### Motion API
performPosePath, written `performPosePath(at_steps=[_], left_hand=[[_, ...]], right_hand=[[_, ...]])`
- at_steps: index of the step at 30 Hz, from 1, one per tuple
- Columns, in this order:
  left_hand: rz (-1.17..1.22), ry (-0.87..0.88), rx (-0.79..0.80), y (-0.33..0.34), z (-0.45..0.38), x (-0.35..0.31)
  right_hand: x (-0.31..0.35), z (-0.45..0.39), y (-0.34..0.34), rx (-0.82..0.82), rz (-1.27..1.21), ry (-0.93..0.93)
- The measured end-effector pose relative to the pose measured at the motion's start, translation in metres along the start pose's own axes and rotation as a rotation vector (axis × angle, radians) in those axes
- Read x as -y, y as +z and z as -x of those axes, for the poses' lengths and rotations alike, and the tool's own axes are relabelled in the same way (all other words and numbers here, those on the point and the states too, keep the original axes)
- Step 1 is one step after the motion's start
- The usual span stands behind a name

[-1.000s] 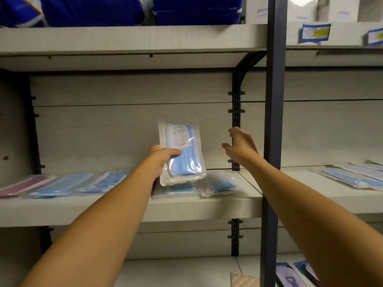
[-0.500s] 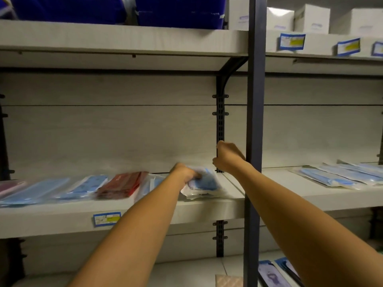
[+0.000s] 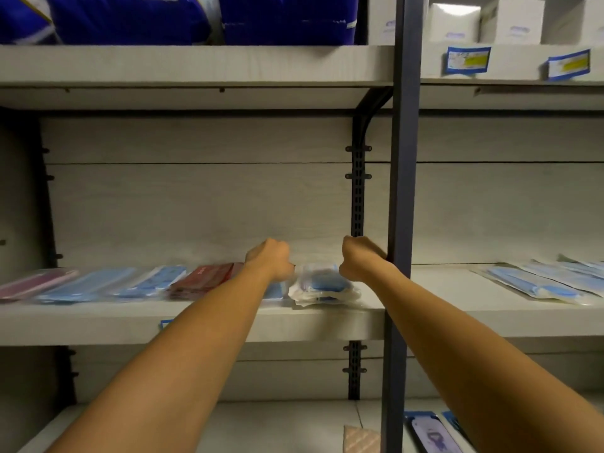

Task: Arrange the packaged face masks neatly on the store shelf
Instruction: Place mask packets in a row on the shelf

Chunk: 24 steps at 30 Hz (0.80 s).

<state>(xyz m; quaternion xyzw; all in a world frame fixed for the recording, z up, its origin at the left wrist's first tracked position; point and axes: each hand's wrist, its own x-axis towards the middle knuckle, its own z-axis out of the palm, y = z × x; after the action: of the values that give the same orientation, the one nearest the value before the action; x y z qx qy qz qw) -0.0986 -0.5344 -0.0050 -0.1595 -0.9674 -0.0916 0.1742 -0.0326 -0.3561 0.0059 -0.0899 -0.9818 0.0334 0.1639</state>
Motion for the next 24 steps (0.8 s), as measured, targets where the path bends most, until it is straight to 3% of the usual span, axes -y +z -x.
performPosePath(at_steps=[8,15,24], left_hand=[[-0.228,-0.011,-0.008,-0.018,0.043,0.018],[-0.224,-0.025,-0.028,-0.043,0.095,0.011],[-0.215,-0.017,0.002,-0.061,0.177,-0.02]], right_hand=[[0.0,0.029,-0.004,0.027,-0.002,-0.156],[-0.006,0.074,-0.016,-0.019,-0.042,-0.239],[-0.03,0.156,-0.027,-0.034,-0.061,-0.203]])
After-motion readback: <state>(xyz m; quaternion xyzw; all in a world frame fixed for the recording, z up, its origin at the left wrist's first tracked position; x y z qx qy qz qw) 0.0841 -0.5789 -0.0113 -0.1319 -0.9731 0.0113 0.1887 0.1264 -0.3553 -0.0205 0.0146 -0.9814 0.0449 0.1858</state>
